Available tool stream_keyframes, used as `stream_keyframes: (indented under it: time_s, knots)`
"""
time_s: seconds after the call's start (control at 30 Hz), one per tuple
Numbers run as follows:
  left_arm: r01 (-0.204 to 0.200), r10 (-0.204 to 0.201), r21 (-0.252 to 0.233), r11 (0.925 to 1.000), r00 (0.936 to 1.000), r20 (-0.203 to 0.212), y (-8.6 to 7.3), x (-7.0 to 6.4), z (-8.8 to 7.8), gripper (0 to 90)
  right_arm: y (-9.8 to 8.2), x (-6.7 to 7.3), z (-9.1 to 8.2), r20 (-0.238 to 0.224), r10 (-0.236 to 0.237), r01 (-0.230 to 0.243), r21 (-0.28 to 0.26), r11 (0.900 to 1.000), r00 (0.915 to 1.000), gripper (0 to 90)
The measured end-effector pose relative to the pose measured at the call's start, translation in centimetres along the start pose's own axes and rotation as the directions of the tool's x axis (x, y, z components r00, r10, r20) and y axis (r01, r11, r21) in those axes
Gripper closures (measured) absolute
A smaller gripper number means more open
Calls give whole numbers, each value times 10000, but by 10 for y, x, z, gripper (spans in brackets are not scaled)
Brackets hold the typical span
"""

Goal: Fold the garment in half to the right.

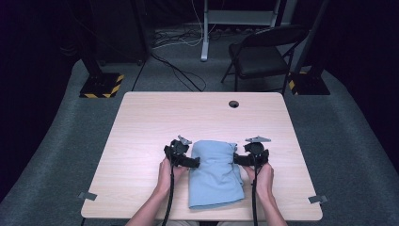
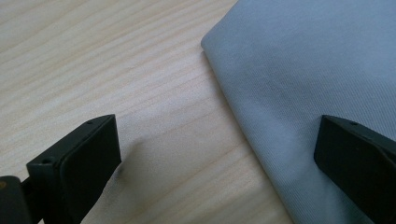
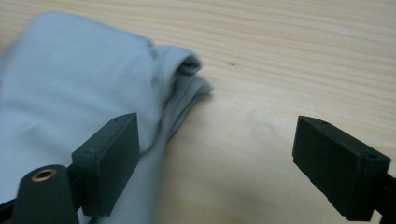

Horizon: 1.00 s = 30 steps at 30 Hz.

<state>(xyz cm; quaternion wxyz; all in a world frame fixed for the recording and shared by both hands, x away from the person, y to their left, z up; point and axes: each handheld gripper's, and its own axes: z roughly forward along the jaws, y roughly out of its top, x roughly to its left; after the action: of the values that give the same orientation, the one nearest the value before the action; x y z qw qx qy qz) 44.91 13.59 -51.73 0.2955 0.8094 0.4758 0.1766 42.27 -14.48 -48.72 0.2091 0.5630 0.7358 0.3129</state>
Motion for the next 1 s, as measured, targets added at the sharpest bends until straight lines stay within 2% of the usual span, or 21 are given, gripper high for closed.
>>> stream_keyframes:
  time_s: [0.07,0.13,0.2,0.27,0.3,0.33,0.37,0.43,0.47,0.57,0.63,0.67,0.73,0.8,0.9,1.0]
  knots:
    - [-17,17,-3,10000,10000,-28,0,0,0,5,-7,5,-17,-377,-145,141,-95,9999,9992,143]
    - [-55,55,13,10000,10000,-60,0,0,0,5,-16,13,-30,-565,-493,491,-52,9988,9972,157]
    - [-97,97,13,10000,9999,-122,0,-1,-1,4,-26,23,-36,-804,-889,897,75,9959,9928,214]
    - [-97,97,16,10000,9999,-142,0,-2,-1,5,-36,32,-33,-523,-1459,1492,658,9866,9879,247]
    - [-94,94,8,10000,9999,-139,0,-1,-1,5,-42,34,-29,-372,-1570,1598,900,9830,9869,250]
    - [-69,69,7,10000,9999,-114,0,-1,-1,5,-48,32,-24,-278,-1518,1540,1123,9817,9880,247]
    - [-28,28,-25,10000,10000,-83,0,-1,0,4,-53,28,-24,-400,-1152,1187,1033,9875,9925,243]
    - [-31,31,-8,10000,10000,-25,0,0,0,4,-60,20,-27,-529,-723,774,1022,9918,9960,231]
    - [-42,42,-3,10000,10000,-27,0,0,0,4,-62,20,-29,-537,-740,790,984,9920,9958,231]
    - [-24,24,-40,10000,10000,-46,0,0,0,4,-64,27,-32,-353,-1223,1251,920,9879,9919,231]
    - [-75,75,-54,10000,10000,-65,0,0,-1,4,-62,26,-30,-436,-1310,1346,942,9864,9904,200]
    - [-91,90,-56,9999,9999,-111,0,0,-1,3,-60,24,-30,-548,-1219,1266,931,9876,9910,179]
    - [-1,0,-61,10000,9999,-140,0,1,-7,3,-56,20,-33,-793,-1000,1046,560,9929,9918,148]
    - [14,-13,-221,9998,10000,32,-1,-1,-19,3,-52,16,-34,-875,-770,800,314,9963,9932,116]
    - [-190,212,-465,9987,9987,464,-6,-9,-41,4,-50,15,-28,-799,-779,817,448,9956,9938,95]
    - [-997,998,-53,9950,9939,476,-20,-23,-48,11,-51,16,-21,-739,-855,902,633,9939,9936,87]
